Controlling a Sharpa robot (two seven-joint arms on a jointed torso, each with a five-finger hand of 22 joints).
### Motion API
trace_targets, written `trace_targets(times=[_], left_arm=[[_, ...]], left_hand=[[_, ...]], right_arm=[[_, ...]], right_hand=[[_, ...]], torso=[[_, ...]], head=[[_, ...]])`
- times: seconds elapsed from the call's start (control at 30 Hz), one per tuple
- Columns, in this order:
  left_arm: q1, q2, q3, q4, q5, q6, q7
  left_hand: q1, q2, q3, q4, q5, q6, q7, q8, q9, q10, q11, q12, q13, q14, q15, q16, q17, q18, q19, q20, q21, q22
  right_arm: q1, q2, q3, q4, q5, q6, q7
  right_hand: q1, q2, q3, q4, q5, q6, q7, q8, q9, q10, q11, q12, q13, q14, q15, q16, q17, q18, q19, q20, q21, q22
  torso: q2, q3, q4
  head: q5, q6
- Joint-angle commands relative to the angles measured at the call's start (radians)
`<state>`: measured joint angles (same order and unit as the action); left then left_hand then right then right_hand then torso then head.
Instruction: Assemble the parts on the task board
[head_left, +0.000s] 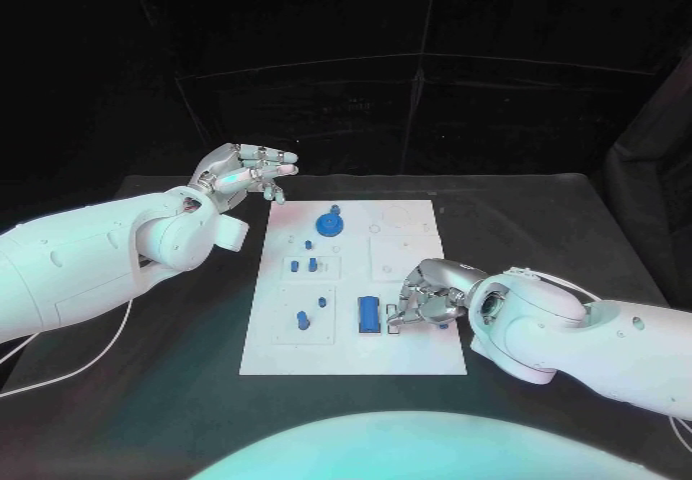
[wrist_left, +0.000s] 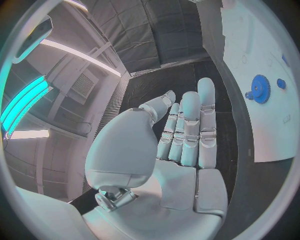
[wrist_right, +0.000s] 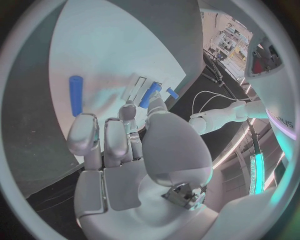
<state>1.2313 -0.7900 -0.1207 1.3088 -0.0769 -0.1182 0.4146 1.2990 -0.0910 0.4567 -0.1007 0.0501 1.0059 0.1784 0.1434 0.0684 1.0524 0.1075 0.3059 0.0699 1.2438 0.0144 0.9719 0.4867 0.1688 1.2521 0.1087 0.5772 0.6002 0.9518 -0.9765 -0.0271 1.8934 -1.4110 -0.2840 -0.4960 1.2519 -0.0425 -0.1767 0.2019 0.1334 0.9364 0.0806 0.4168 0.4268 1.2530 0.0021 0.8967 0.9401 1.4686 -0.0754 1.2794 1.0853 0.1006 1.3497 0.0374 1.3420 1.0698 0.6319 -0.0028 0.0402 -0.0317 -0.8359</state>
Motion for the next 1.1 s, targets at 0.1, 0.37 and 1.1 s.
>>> trace_targets(times=[0.1, 0.37, 1.1], left_arm=[[0.001, 0.0, 0.001, -0.001, 0.003, 0.01, 0.004], [0.0, 0.009, 0.0, -0.007, 0.003, 0.012, 0.005], [-0.006, 0.007, -0.003, -0.004, 0.003, 0.009, 0.01]], left_hand=[[-0.006, 0.005, -0.004, -0.004, 0.004, -0.005, 0.002, 0.006, -0.001, -0.005, -0.001, 0.005, -0.001, -0.005, 0.0, -0.001, -0.001, 0.013, -0.004, 0.001, -0.004, -0.001], [-0.005, 0.005, -0.004, -0.004, 0.004, -0.005, 0.002, 0.006, -0.001, -0.005, -0.001, 0.005, -0.001, -0.005, 0.0, -0.001, -0.002, 0.013, -0.004, 0.001, -0.004, -0.002], [-0.006, 0.005, -0.004, -0.004, 0.004, -0.005, 0.002, 0.006, -0.001, -0.006, -0.001, 0.006, -0.001, -0.005, 0.0, -0.001, -0.002, 0.013, -0.004, 0.001, -0.004, -0.002]], right_arm=[[0.021, -0.081, 0.001, 0.019, 0.154, -0.087, 0.138], [0.034, -0.159, 0.001, 0.023, 0.078, -0.036, 0.079], [0.034, -0.131, 0.0, -0.022, -0.064, 0.129, -0.108]], right_hand=[[0.061, 0.053, 0.022, -0.034, 0.053, -0.01, 0.007, -0.017, -0.017, -0.019, 0.005, -0.022, -0.022, 0.02, 0.011, -0.009, -0.006, 0.002, -0.01, 0.006, -0.009, -0.012], [0.03, 0.032, -0.03, -0.029, 0.14, 0.033, -0.003, -0.018, -0.035, 0.042, -0.002, 0.079, 0.062, 0.029, 0.006, 0.012, 0.031, -0.005, 0.007, 0.005, 0.007, 0.023], [-0.012, 0.02, -0.082, 0.01, 0.124, 0.056, -0.01, -0.018, -0.046, 0.056, -0.007, 0.105, 0.087, 0.034, 0.003, 0.034, 0.067, -0.01, 0.021, 0.001, 0.025, 0.054]], torso=[[-0.001, 0.0014, -0.0036], [0.0, 0.0035, -0.0091], [0.001, 0.0014, -0.0051]], head=[[-0.011, 0.006], [-0.027, 0.016], [-0.049, 0.012]])
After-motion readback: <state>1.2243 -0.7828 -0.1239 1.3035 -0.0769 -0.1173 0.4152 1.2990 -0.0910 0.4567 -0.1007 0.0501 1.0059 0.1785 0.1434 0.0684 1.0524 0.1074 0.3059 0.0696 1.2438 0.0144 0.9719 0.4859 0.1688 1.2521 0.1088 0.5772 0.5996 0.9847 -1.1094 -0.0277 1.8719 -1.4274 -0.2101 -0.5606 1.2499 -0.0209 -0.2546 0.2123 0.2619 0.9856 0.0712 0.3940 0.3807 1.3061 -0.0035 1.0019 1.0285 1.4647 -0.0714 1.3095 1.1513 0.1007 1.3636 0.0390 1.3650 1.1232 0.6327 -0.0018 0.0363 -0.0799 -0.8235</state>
